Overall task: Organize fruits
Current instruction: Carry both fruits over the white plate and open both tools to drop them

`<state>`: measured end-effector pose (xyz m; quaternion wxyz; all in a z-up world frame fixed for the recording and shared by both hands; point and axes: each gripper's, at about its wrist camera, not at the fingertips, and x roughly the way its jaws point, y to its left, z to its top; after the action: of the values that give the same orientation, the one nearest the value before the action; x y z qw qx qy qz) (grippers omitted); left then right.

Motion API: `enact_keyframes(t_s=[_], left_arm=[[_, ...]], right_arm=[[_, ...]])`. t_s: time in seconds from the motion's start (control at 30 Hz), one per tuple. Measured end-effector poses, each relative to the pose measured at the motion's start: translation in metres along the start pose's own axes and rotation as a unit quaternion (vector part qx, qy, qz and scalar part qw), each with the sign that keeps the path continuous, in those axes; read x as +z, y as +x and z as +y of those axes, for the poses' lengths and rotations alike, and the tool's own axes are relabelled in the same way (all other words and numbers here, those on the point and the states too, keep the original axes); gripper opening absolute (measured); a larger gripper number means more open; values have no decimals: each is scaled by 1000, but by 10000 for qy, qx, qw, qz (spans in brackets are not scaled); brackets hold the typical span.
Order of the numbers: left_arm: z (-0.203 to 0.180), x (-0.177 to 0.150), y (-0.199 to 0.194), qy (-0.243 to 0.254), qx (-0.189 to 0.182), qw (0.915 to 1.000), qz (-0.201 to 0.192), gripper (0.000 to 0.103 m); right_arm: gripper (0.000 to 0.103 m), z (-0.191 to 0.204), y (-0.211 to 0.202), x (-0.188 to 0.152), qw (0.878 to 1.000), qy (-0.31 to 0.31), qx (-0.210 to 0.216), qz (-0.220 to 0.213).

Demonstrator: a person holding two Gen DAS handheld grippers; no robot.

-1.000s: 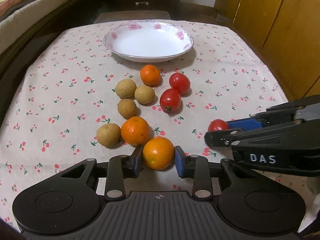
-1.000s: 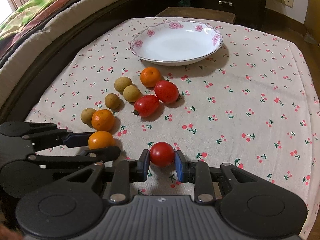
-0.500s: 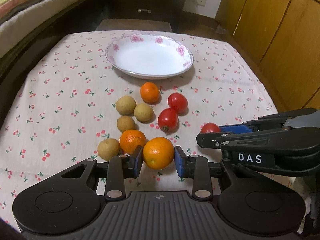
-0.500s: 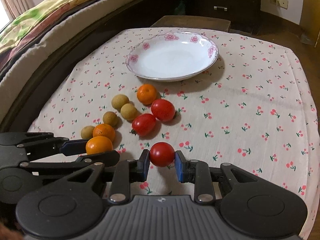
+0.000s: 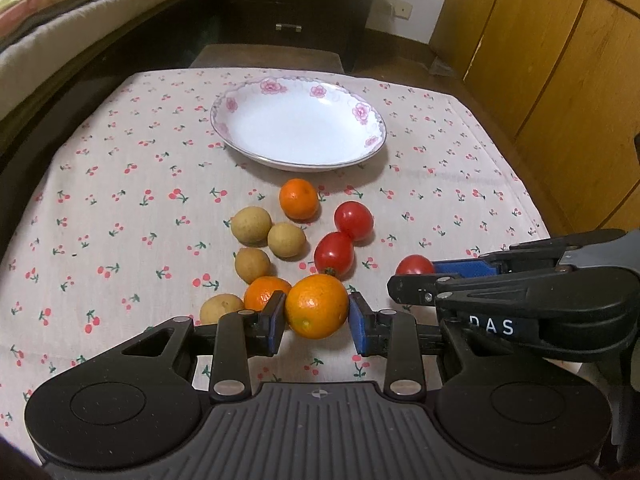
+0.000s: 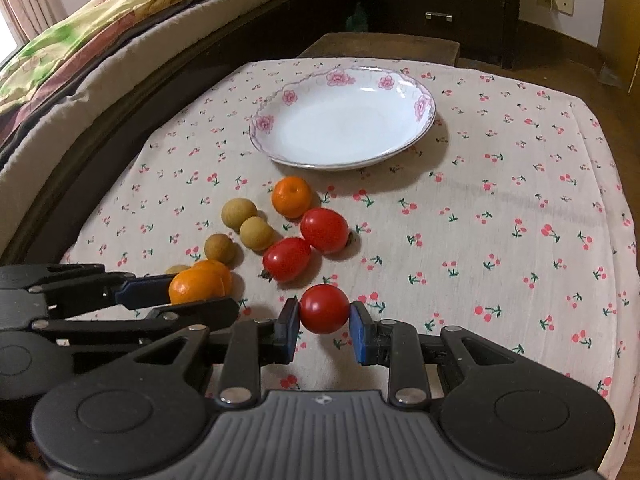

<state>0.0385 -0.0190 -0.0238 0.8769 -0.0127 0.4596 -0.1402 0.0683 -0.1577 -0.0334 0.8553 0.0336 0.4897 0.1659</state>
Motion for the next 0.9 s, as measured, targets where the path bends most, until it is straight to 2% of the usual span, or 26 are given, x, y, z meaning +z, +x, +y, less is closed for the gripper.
enact_keyframes(t_s=[0.53, 0.73, 0.9], left_arm=[[2, 16, -9, -64, 31, 9997, -217, 41], [5, 44, -8, -41, 116, 9990, -434, 41], [13, 74, 2, -93, 205, 9980, -595, 40]], right_arm=[[29, 2, -11, 16, 9997, 44, 30, -246], [29, -5, -10, 44, 9991, 92, 64, -411], [29, -2, -3, 76, 9986, -8, -73, -524]])
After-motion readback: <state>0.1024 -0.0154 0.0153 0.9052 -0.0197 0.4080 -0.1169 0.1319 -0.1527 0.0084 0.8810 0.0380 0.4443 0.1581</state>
